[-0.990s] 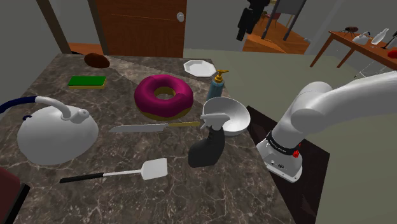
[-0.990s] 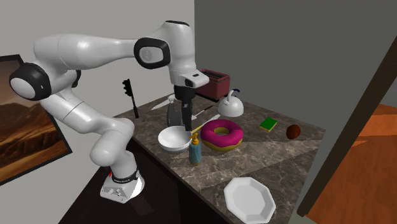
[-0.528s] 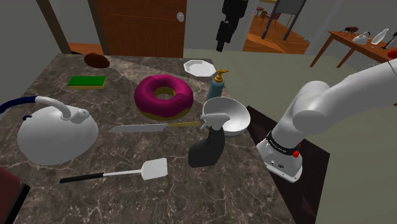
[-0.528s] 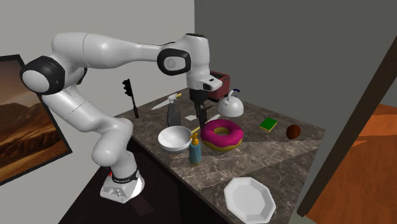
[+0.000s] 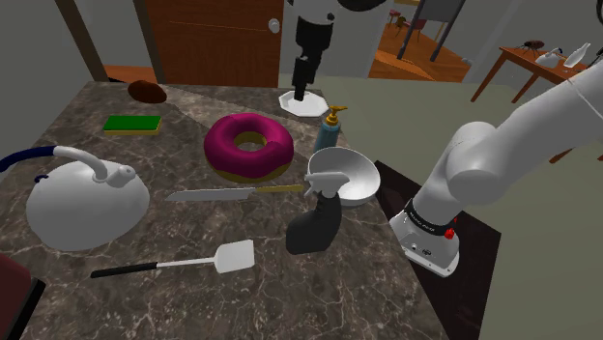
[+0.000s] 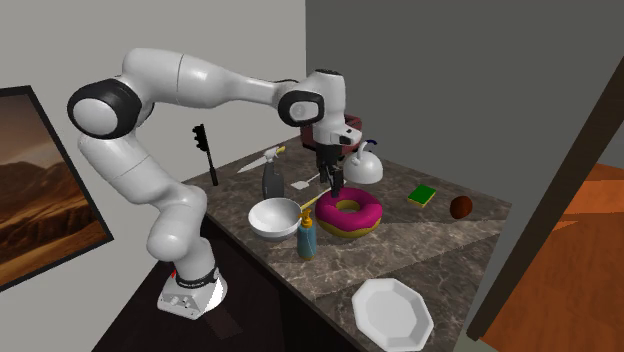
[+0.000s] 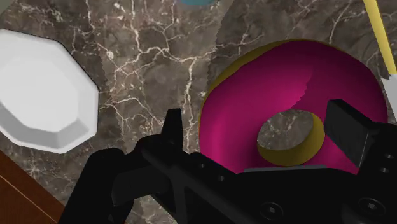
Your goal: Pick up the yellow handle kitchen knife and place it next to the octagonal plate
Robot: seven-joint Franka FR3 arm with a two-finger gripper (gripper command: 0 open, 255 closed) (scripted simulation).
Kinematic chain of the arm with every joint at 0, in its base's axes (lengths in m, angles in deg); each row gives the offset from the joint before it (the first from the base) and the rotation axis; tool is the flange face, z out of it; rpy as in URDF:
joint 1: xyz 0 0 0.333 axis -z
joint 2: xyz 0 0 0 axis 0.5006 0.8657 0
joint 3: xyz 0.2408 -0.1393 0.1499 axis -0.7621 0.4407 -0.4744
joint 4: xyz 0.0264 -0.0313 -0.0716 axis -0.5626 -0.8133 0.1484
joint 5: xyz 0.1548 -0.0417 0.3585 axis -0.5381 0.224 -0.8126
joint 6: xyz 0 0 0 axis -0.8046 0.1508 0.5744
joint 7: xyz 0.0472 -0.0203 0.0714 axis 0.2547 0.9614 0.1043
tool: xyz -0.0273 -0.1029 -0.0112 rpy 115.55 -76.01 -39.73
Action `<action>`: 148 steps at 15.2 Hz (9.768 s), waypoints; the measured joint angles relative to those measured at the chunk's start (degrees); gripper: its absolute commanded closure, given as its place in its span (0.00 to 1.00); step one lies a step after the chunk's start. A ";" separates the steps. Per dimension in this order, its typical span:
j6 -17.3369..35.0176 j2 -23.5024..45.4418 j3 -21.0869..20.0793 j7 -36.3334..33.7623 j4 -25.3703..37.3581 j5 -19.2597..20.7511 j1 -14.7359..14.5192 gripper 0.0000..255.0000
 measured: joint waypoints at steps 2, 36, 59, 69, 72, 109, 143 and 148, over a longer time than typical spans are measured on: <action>1.96 3.16 -1.40 -0.13 0.83 -0.18 -1.05 0.00; 19.81 41.56 -13.62 -4.38 19.26 9.41 -14.35 0.00; 12.02 38.62 -14.03 -3.33 21.35 7.75 -13.84 1.00; 5.03 35.77 -14.43 -2.39 25.75 6.33 -13.58 1.00; 3.39 35.23 -14.47 -2.14 26.90 6.07 -13.51 1.00; -9.95 61.40 0.83 38.82 68.01 6.91 10.05 1.00; 1.32 67.67 1.57 40.40 63.06 7.34 11.87 0.00; -3.80 66.97 1.48 40.57 67.52 7.18 11.57 0.00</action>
